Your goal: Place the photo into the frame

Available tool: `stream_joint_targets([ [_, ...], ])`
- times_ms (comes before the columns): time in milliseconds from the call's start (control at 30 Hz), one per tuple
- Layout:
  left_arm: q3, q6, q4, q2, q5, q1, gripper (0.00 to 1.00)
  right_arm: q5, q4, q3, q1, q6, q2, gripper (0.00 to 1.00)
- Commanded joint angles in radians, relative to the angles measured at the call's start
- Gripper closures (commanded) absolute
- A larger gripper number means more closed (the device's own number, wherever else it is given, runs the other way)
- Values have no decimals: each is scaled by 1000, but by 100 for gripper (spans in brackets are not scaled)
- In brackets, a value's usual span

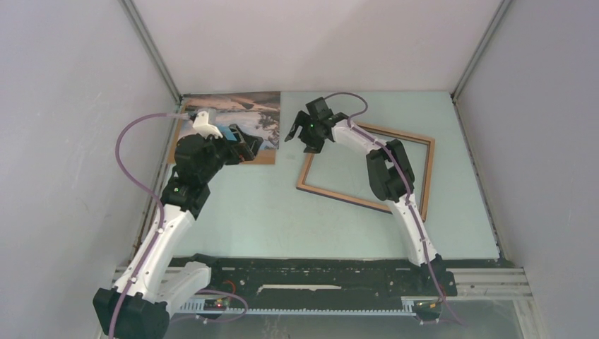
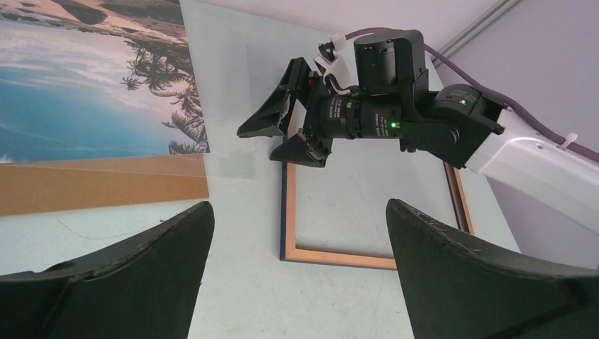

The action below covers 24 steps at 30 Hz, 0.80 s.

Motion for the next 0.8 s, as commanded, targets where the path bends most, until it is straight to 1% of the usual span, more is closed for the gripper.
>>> stream_joint_targets([
  [0,53,9,20,-14,1,-5,0,20,-74,51,-5,-12,10,9],
  [67,51,12,20,-15,-4,-5,0,5,-102,120,-3,-3,54,9],
  [167,51,17,18,-19,-10,-6,0,-37,-64,120,-10,32,79,10],
  [267,52,17,17,-19,-8,-5,0,-79,4,49,-24,70,68,13],
  [433,53,14,17,-18,-3,-5,0,-192,223,-96,-45,155,39,16],
  [633,52,16,17,-15,-8,-6,0,-287,390,-174,-63,215,42,22],
  [767,52,17,17,-12,-8,-5,0,-322,548,-253,-70,248,18,28],
])
